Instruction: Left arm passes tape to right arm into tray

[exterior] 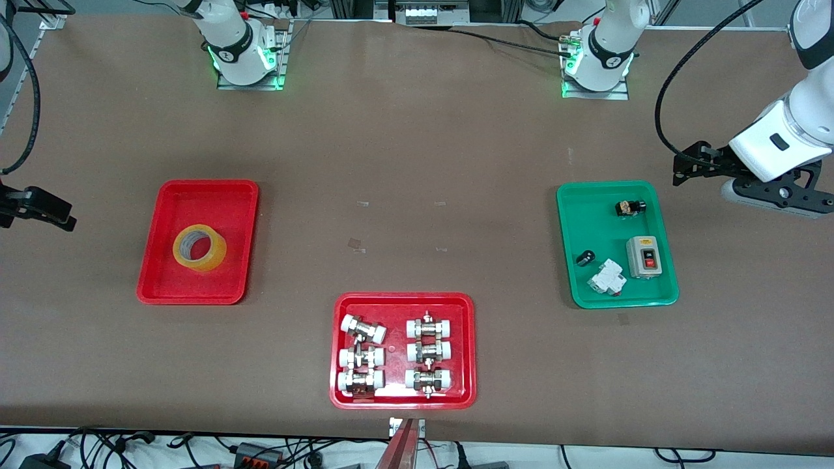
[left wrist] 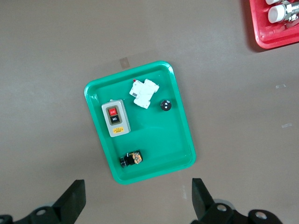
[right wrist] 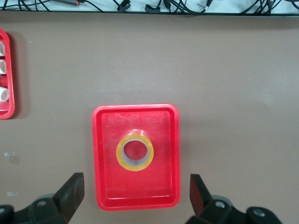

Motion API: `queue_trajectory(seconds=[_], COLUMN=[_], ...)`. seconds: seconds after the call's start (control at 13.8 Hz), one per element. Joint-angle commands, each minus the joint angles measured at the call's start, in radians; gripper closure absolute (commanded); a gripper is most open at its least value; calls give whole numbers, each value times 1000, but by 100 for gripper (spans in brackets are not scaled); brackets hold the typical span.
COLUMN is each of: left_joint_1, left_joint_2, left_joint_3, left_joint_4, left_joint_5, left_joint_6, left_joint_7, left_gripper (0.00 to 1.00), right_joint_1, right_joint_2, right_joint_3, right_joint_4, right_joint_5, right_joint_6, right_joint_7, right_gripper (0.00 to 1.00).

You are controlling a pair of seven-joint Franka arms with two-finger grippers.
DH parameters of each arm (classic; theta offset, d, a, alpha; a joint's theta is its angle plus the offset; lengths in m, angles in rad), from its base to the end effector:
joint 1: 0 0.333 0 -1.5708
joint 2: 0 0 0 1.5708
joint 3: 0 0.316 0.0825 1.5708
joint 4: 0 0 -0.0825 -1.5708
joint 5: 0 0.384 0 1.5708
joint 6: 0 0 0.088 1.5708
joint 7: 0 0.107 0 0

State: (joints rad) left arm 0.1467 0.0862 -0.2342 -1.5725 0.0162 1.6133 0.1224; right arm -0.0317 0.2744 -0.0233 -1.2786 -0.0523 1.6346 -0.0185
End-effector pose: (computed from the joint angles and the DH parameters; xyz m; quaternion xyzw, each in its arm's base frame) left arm 0.5800 -0.0438 0.5796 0.9942 -0.1050 -0.0215 0.0023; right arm 0.6428 -0.0384 0.6049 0.9986 -0.0171 0.0397 0.0308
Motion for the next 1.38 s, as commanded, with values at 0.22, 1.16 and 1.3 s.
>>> queue_trajectory(seconds=[0.22,1.16,1.3], left_joint_1=[7,5,5], left_joint_2=[1,3,3], left_joint_3=[-1,-1,-1], left_joint_4=[11,11,12], left_joint_5=[7,5,5], left_joint_6=[3,3,3], left_joint_7=[8,8,8], left_gripper=[0,0,0], right_joint_1=[9,4,6], right_joint_2=[-124,-291,-290], right_joint_3=[-6,-14,-12], right_joint_4=[-166,-435,-435], right_joint_5=[11,42,39], right_joint_6=[7,97,103], right_joint_7=[-8,-21,-23], right_gripper=[0,0,0])
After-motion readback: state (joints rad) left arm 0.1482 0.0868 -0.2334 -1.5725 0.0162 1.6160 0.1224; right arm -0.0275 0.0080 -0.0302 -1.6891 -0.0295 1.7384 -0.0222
